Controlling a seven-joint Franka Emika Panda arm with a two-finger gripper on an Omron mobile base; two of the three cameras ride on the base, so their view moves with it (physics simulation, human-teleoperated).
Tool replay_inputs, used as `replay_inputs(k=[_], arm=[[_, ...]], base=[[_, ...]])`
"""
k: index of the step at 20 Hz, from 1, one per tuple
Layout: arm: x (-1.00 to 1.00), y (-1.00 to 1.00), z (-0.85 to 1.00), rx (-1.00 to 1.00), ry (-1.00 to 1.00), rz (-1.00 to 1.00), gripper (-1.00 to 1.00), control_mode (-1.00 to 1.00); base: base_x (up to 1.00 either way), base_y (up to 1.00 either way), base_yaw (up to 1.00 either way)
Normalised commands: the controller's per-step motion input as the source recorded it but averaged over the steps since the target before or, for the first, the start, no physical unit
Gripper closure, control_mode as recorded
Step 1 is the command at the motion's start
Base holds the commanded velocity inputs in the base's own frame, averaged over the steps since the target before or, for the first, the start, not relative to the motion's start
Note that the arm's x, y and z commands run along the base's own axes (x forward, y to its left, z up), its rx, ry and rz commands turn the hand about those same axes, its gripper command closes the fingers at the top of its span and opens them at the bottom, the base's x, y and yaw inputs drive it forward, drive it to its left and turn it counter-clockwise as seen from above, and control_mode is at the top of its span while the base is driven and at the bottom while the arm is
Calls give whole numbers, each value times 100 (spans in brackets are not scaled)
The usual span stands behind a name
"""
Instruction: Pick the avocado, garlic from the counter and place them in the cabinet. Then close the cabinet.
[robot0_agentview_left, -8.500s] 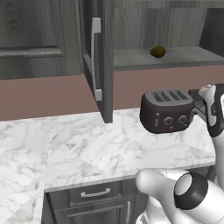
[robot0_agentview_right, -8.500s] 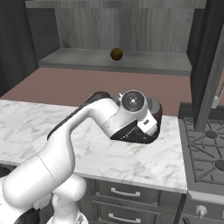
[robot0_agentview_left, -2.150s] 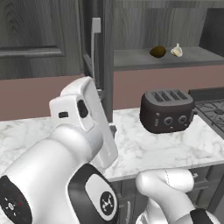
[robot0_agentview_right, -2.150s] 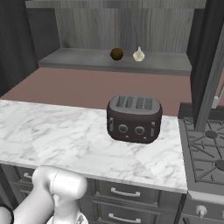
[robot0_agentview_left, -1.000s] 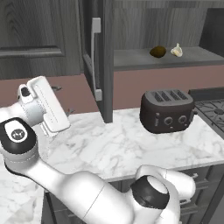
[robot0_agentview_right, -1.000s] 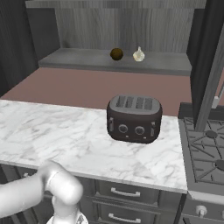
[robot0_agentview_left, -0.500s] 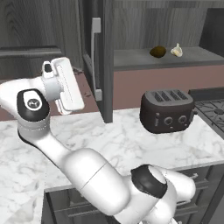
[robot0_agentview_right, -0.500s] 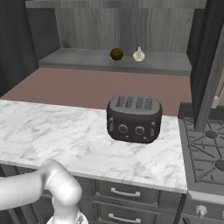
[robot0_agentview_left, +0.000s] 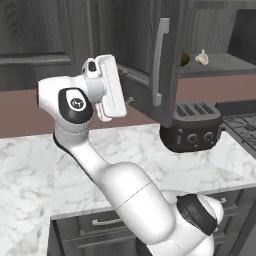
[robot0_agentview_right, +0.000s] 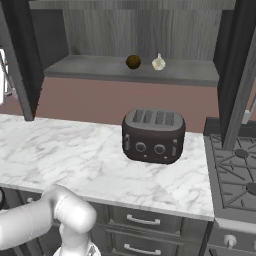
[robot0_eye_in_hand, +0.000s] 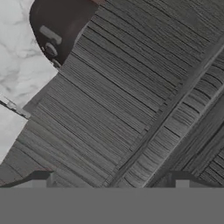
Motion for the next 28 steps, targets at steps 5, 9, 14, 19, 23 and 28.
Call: replay_inputs(k=[5, 9, 14, 19, 23, 28], arm=[[65, -99, 1, 6, -10, 0, -100, -100], [100, -99, 4, 10, -6, 0, -100, -100], [100, -84, 0, 8, -3, 1, -100, -100], [92, -84, -1, 4, -7, 13, -100, -100], [96, -99, -31, 7, 0, 25, -100, -100], [100, -100, -33, 12, 0, 27, -100, -100]], base=[[0, 0, 0], [0, 0, 0], [0, 0, 0], [0, 0, 0], [0, 0, 0], [0, 0, 0]])
